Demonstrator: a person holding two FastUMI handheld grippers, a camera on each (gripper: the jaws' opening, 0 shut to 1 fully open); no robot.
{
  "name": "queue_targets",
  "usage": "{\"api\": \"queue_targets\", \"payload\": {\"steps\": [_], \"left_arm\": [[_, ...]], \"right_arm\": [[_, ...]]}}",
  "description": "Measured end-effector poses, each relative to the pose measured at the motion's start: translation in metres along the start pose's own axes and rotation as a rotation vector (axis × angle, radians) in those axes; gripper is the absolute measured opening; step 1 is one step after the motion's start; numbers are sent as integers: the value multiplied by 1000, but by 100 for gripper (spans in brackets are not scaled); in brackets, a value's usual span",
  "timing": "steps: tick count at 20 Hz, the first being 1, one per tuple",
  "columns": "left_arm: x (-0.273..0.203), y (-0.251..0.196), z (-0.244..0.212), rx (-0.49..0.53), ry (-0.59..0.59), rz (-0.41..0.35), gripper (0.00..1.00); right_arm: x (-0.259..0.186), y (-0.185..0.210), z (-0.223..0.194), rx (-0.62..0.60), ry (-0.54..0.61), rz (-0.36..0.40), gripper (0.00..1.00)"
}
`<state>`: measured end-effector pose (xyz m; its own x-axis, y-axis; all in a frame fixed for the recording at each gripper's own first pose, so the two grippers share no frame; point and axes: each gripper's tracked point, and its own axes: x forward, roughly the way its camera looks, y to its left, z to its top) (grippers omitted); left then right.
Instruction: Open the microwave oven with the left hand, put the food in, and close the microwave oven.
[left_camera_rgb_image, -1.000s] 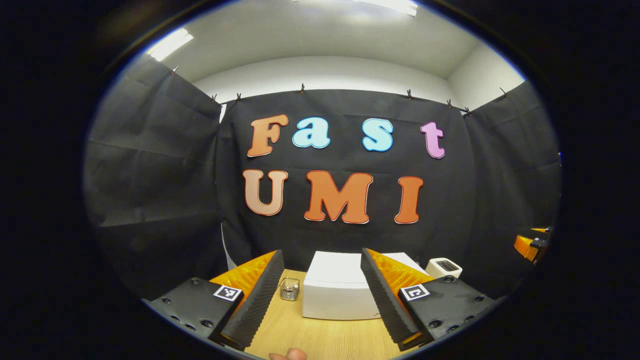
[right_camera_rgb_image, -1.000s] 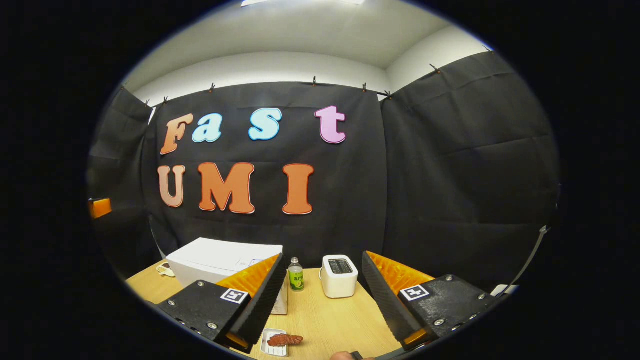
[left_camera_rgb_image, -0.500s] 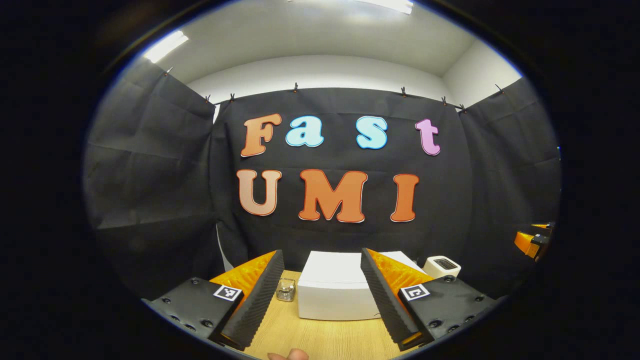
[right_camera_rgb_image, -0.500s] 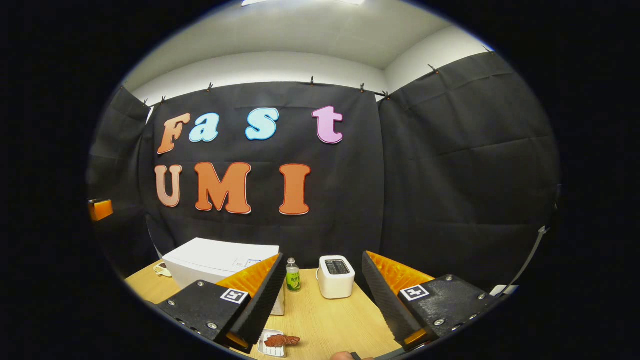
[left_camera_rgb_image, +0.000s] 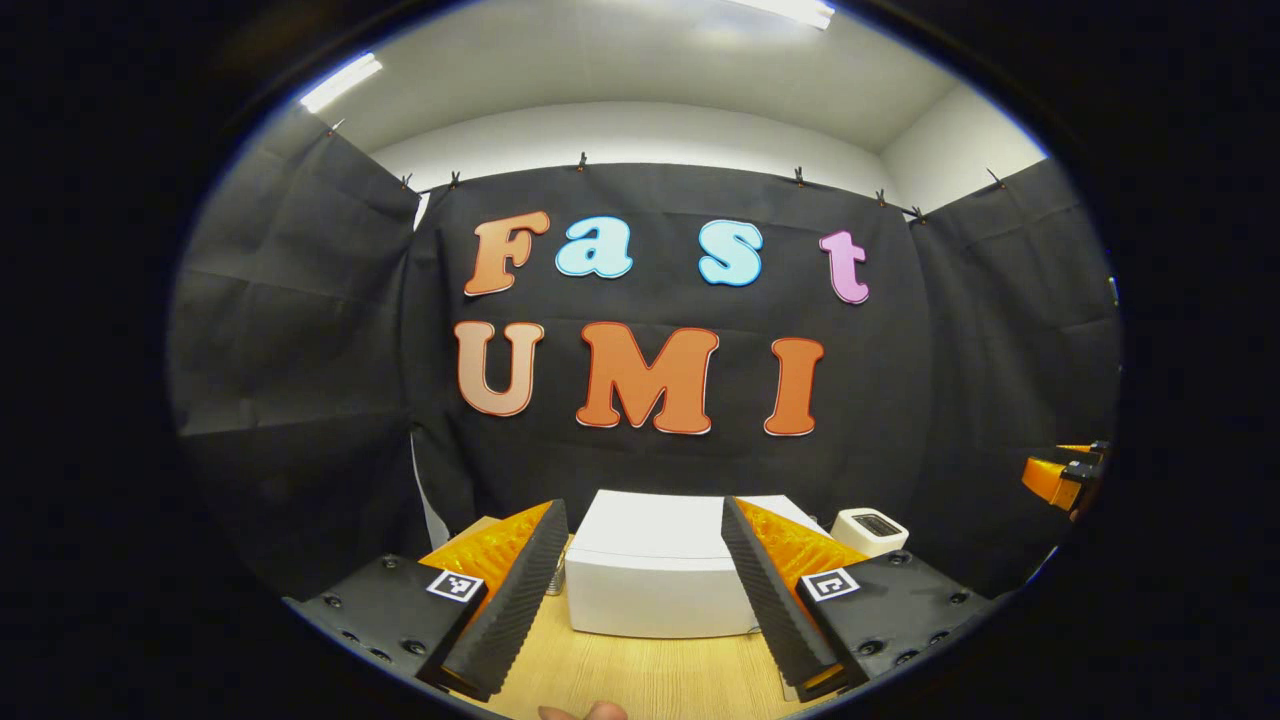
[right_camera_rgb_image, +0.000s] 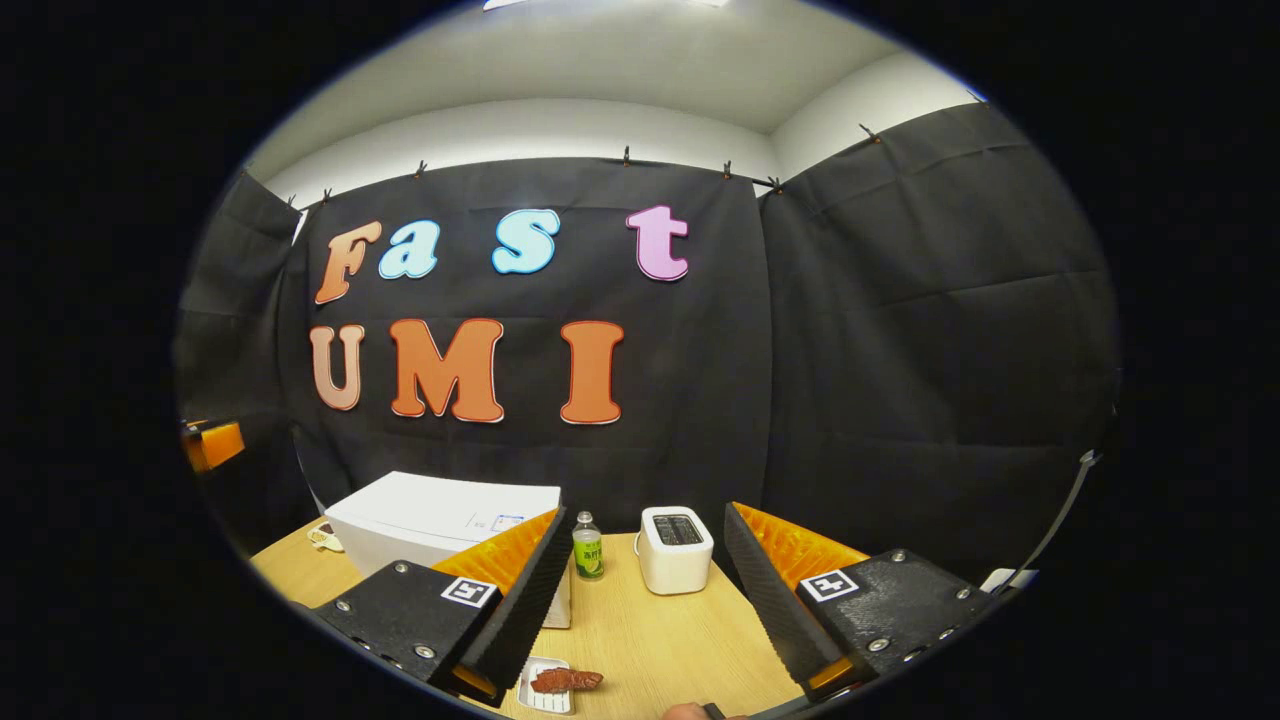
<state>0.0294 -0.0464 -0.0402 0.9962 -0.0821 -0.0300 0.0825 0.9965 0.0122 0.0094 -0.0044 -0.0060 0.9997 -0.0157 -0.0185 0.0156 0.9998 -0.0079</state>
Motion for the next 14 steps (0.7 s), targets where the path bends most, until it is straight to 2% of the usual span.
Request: {"api": "queue_targets", "payload": {"steps": [8, 9, 11, 14], "left_arm": [[24, -57, -58, 14, 33, -88, 100], [28, -67, -67, 17, 34, -102, 97], [36, -82, -84, 7, 4, -119, 100], [52, -112, -130, 28, 29, -170, 98]], "right_arm": [[-5, 1, -1, -1, 7, 9, 95], [-4, 0, -1, -2, 10, 8, 95], [-4, -1, 0, -4, 13, 2, 94], [-6, -5, -3, -6, 27, -11, 95]]}}
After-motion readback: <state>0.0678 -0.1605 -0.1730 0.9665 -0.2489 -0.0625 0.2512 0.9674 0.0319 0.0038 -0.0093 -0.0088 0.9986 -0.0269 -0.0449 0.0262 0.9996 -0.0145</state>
